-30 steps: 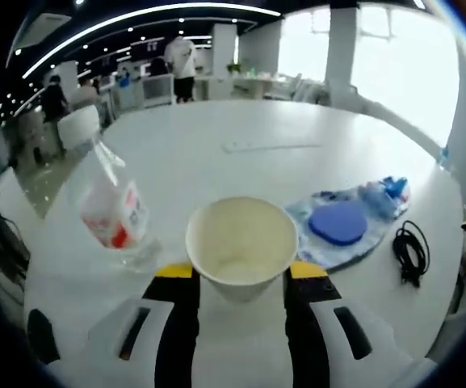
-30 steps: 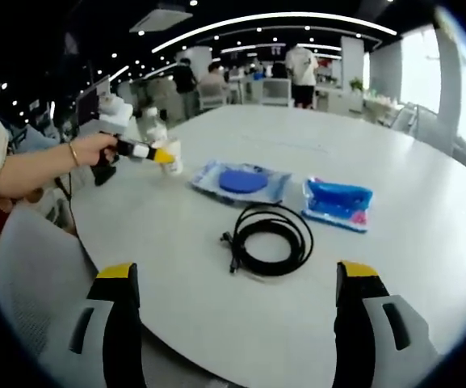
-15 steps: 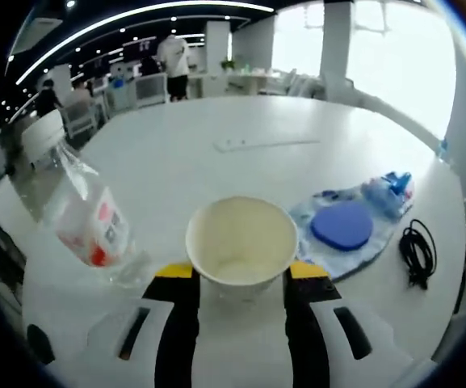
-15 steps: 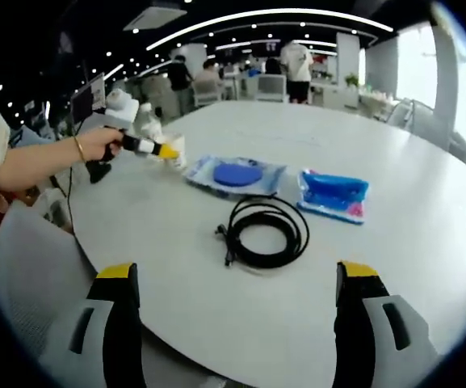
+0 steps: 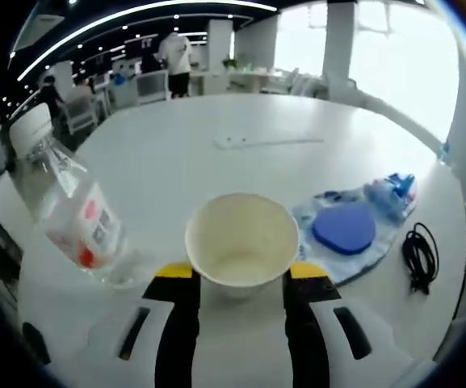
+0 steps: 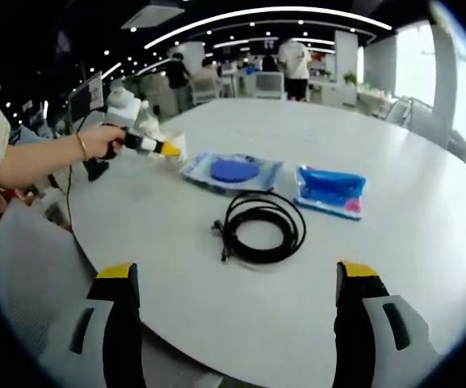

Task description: Arrange the tabletop items into an orderly group along one side of the table until the central work area is clear of visible clutter.

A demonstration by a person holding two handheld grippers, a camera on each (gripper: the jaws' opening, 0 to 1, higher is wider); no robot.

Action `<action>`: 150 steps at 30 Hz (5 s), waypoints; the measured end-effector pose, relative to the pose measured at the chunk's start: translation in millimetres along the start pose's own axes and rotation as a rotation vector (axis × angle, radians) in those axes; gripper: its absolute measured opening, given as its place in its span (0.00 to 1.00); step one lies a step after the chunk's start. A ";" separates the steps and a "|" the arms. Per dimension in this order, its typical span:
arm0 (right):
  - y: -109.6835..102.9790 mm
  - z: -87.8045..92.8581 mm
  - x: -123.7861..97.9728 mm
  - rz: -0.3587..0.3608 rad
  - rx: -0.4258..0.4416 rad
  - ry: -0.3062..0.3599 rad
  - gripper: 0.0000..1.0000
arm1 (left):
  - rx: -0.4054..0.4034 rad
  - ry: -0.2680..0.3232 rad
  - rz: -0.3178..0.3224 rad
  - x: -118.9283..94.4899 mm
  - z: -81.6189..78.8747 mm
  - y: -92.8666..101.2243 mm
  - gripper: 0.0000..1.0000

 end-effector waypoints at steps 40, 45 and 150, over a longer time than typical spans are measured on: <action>-14.0 -11.2 -2.9 -0.015 -0.027 0.033 0.99 | -0.021 0.321 -0.083 -77.6 -27.7 -33.9 0.99; -14.4 -10.2 -4.5 -0.014 -0.029 0.030 0.99 | -0.021 0.339 -0.101 -84.4 -31.1 -41.4 1.00; -1.2 3.6 -12.6 0.047 -0.010 -0.014 0.99 | -0.034 0.310 -0.125 -83.4 -64.5 -69.5 0.20</action>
Point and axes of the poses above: the point that each gripper's makers call its tool centre point, and the gripper's own axes: x roughly forward along the fingers, y roughly to its right, z roughly out of its underside, the point moved 7 cm from there along -x, roughly backward along the fingers, and after that the axes turned 3 degrees about -x, right-handed, at the moved point
